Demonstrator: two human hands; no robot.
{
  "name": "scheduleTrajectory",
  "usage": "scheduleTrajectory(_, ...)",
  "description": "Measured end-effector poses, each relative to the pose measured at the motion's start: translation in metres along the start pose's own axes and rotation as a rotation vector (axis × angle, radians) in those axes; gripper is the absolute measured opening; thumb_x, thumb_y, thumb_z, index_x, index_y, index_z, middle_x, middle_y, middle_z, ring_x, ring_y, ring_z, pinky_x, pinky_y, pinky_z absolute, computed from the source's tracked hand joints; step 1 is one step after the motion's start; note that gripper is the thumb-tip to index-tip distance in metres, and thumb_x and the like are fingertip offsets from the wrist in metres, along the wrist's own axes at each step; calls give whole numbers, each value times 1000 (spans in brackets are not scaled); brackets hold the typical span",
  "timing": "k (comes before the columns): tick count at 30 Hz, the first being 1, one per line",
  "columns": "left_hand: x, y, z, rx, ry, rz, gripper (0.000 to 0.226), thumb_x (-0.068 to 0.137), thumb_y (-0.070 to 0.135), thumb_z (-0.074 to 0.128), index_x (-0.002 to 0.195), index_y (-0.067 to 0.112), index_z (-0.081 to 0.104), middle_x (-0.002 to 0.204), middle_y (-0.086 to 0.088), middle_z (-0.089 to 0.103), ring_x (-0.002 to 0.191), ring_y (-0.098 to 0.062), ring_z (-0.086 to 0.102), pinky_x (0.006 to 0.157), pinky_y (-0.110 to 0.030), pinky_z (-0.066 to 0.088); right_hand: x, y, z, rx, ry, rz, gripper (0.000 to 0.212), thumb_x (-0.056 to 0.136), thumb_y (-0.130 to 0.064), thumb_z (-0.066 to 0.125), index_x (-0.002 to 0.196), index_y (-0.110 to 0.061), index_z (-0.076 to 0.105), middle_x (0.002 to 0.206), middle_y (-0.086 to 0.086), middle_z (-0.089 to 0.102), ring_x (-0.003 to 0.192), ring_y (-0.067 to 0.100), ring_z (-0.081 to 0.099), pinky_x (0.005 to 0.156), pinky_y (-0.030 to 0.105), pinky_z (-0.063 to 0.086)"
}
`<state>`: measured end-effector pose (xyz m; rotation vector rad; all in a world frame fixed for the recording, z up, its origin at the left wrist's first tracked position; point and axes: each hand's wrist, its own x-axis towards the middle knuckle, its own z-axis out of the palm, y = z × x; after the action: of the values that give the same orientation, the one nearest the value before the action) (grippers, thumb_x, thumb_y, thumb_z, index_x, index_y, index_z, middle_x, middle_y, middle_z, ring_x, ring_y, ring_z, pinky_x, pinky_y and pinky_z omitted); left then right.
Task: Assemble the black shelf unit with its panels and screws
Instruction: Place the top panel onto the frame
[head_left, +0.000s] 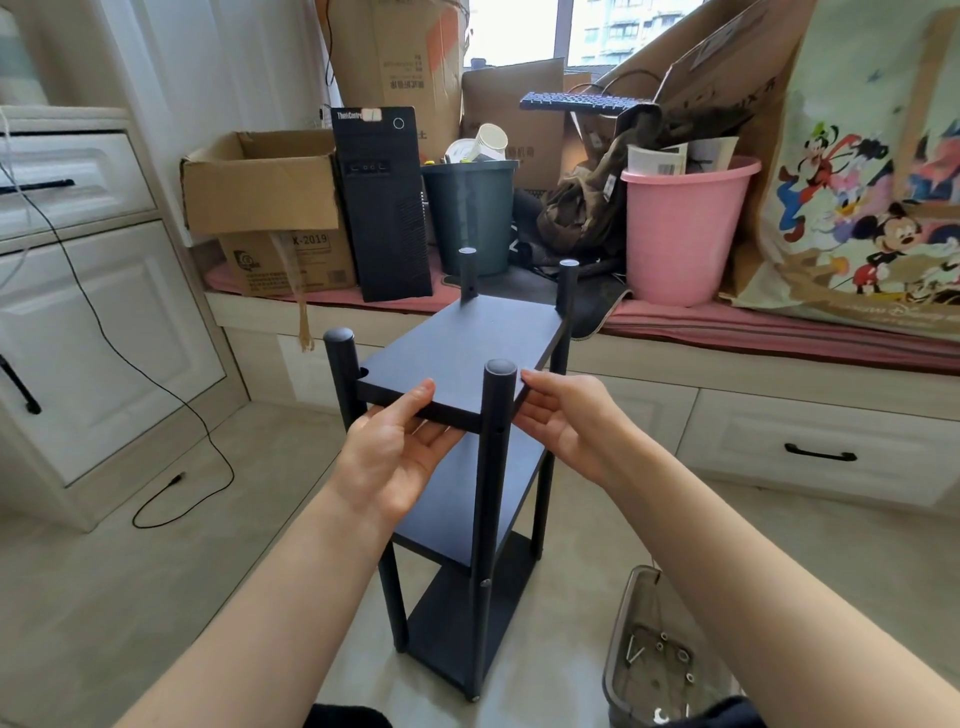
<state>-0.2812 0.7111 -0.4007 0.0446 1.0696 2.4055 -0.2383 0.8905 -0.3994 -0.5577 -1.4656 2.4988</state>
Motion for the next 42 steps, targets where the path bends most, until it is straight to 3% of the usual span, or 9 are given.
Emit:
scheduleTrajectory(13, 1, -1, -5, 18, -52, 19, 40, 98, 8, 57, 138, 1, 54, 124, -19, 69, 109, -34, 70, 77, -38, 62, -7, 0, 6, 166, -36, 42, 25, 96, -1, 56, 120, 5, 55, 111, 25, 69, 89, 33, 74, 69, 38, 62)
scheduleTrajectory(19, 1, -1, -8, -9, -51, 32, 38, 96, 6, 58, 133, 0, 57, 120, -19, 71, 105, -33, 72, 73, -36, 62, -7, 2, 8, 155, -43, 17, 21, 97, -2, 56, 116, 7, 58, 106, 24, 70, 87, 32, 74, 64, 34, 60)
scheduleTrajectory(21, 2, -2, -8, -19, -42, 45, 31, 94, 4, 59, 125, -1, 61, 114, -18, 72, 100, -30, 73, 72, -35, 62, -6, 2, 9, 152, -51, 12, 20, 97, -2, 56, 114, 7, 58, 108, 25, 70, 87, 32, 74, 64, 33, 60)
scheduleTrajectory(23, 2, -3, -7, -33, -40, 56, 15, 91, 1, 60, 103, 4, 68, 98, -12, 74, 89, -24, 75, 70, -33, 61, -7, 3, 9, 148, -66, 10, 18, 97, -2, 57, 112, 7, 59, 106, 25, 69, 86, 32, 75, 64, 33, 60)
scheduleTrajectory(25, 2, -4, -4, -58, -37, 65, 17, 92, 1, 60, 82, 9, 71, 84, -7, 74, 80, -21, 75, 67, -31, 61, -6, 4, 9, 147, -75, 11, 17, 96, -2, 59, 110, 8, 59, 99, 24, 72, 86, 32, 75, 63, 33, 60)
scheduleTrajectory(28, 3, -3, 1, -103, -46, 40, 13, 95, 5, 59, 102, 4, 70, 104, -12, 75, 93, -23, 75, 71, -32, 62, -5, 4, 7, 165, -71, 16, 20, 94, -1, 60, 112, 9, 58, 92, 22, 73, 84, 31, 75, 62, 32, 59)
scheduleTrajectory(32, 3, -2, 3, -138, -14, 19, 26, 94, 0, 57, 120, -1, 60, 120, -19, 70, 96, -28, 74, 74, -36, 63, -3, 2, 6, 182, -48, 32, 23, 92, -3, 64, 112, 5, 58, 89, 20, 74, 80, 31, 75, 61, 33, 59)
scheduleTrajectory(37, 1, -3, 3, -141, -6, 37, 32, 94, -1, 57, 126, -1, 58, 126, -21, 67, 97, -28, 74, 69, -34, 62, 4, -4, 11, 223, -7, 28, 23, 98, -2, 56, 120, 6, 55, 105, 23, 71, 85, 32, 75, 60, 35, 60)
scheduleTrajectory(42, 3, 0, 1, -136, -32, 49, 40, 94, 0, 56, 134, -2, 56, 125, -19, 68, 102, -28, 73, 71, -35, 62, 5, -7, 15, 218, 4, 4, 22, 97, 1, 55, 118, 4, 56, 105, 23, 71, 83, 31, 75, 58, 35, 59)
